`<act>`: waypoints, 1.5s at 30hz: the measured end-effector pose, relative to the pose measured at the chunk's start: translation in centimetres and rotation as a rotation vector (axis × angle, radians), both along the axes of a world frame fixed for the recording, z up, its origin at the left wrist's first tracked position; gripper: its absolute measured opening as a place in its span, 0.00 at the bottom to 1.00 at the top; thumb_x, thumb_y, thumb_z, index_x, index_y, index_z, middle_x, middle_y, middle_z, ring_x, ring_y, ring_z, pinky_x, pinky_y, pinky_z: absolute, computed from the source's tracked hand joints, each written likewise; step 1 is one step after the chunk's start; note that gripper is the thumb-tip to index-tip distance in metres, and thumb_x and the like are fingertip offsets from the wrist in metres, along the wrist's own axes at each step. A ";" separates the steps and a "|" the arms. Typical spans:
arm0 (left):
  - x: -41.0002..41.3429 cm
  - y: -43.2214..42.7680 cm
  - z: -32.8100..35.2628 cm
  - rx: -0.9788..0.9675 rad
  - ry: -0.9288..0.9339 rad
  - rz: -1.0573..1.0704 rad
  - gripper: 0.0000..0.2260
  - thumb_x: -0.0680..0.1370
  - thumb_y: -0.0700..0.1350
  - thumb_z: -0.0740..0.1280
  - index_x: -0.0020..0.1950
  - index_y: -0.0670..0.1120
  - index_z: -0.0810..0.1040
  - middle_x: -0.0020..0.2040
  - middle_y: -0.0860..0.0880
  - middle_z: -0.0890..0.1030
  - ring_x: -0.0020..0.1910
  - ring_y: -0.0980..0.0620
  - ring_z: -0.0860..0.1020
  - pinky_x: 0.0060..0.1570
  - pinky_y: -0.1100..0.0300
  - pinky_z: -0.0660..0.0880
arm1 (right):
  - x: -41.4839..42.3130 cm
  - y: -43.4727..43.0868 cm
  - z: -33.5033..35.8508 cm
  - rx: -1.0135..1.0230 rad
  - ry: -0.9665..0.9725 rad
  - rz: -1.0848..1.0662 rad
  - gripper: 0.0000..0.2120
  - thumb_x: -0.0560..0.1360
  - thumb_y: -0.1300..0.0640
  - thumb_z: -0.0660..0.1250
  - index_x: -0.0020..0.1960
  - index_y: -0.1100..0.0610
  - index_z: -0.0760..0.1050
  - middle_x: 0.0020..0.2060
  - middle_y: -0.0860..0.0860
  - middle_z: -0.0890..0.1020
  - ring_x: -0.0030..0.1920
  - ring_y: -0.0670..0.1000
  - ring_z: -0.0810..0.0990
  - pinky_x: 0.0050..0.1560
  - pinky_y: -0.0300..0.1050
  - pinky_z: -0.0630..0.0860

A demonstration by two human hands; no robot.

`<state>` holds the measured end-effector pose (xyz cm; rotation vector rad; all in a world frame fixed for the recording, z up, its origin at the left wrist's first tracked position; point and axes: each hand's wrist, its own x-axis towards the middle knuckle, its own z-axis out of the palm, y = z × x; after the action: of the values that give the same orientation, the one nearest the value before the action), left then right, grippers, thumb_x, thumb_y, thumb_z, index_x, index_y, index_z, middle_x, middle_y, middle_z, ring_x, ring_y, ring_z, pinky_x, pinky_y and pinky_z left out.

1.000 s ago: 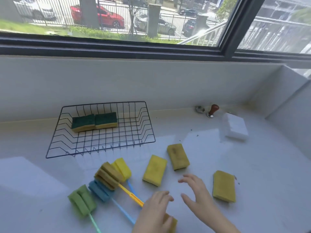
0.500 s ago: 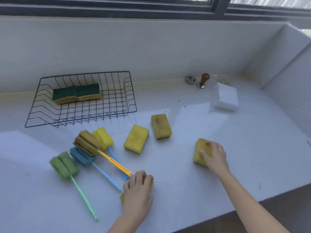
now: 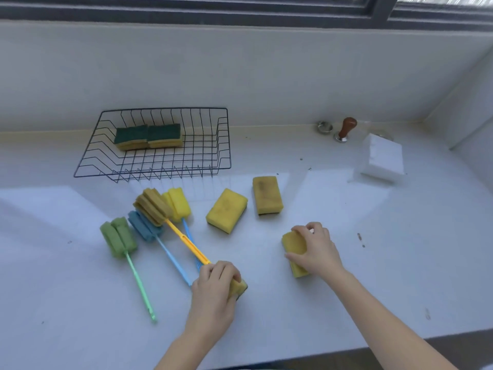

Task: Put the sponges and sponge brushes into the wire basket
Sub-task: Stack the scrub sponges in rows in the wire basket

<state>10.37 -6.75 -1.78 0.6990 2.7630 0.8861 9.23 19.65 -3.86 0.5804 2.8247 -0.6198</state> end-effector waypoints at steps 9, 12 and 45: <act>-1.5 -0.3 1.9 0.552 -0.258 0.188 0.27 0.71 0.36 0.71 0.64 0.57 0.67 0.45 0.50 0.71 0.48 0.54 0.73 0.52 0.70 0.73 | 0.3 -2.9 1.8 -0.508 0.388 -0.040 0.30 0.62 0.57 0.73 0.56 0.41 0.60 0.53 0.43 0.65 0.54 0.38 0.69 0.48 0.45 0.78; -1.9 0.2 0.7 0.382 -0.237 0.119 0.28 0.72 0.35 0.70 0.69 0.52 0.67 0.43 0.48 0.69 0.46 0.56 0.72 0.53 0.67 0.70 | 2.0 -2.6 1.3 -0.434 0.336 0.057 0.39 0.65 0.56 0.75 0.67 0.37 0.57 0.57 0.42 0.61 0.54 0.43 0.70 0.50 0.44 0.78; -7.1 -2.1 1.9 0.109 -0.018 -0.325 0.18 0.66 0.51 0.69 0.54 0.56 0.72 0.55 0.63 0.76 0.50 0.68 0.66 0.58 0.69 0.59 | 6.9 1.3 3.9 -0.127 -0.046 0.263 0.21 0.67 0.55 0.66 0.54 0.36 0.67 0.54 0.31 0.73 0.54 0.39 0.72 0.53 0.34 0.68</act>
<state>3.30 -8.82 0.12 1.1121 2.4971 0.9674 16.09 20.99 0.02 0.1930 2.7286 -0.7154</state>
